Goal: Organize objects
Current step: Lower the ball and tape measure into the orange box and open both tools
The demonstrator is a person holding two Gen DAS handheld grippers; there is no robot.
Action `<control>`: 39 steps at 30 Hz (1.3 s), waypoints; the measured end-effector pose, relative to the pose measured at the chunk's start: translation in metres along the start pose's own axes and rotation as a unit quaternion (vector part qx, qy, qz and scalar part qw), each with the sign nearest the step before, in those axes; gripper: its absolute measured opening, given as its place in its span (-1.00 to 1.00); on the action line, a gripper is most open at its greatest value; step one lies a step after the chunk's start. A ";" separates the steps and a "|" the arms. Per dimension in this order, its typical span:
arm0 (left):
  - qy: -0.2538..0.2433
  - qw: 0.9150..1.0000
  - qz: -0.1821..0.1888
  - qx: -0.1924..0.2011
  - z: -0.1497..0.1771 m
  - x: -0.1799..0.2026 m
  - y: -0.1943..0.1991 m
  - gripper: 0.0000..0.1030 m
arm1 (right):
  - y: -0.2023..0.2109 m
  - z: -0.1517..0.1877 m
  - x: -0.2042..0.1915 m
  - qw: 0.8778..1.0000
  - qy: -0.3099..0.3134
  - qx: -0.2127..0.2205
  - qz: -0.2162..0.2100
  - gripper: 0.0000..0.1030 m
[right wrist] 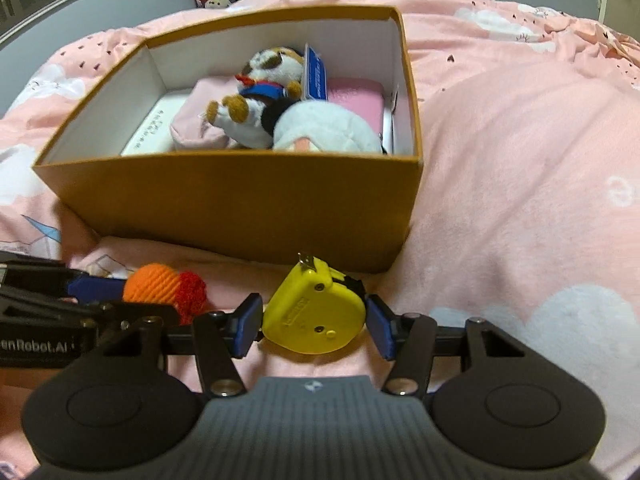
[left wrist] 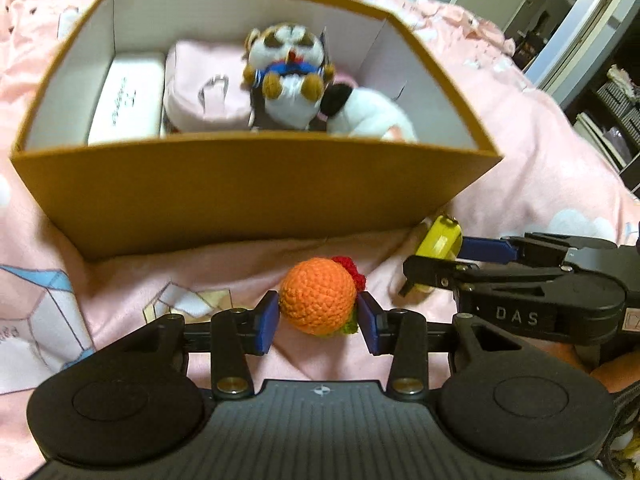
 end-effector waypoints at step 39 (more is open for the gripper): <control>0.040 0.996 0.054 0.064 -0.147 -0.039 0.024 -0.08 | 0.008 -0.149 -0.022 0.990 0.140 0.000 -0.028 0.13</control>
Point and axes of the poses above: each gripper's, at about its wrist camera, not at the fingertips, and y roughly against the way its jaws point, x to its right, z to its underside, the point moved 8 cm from there along -y, roughly the way its jaws point, and after that the axes turned 1 degree about z, right-handed, at the moved point
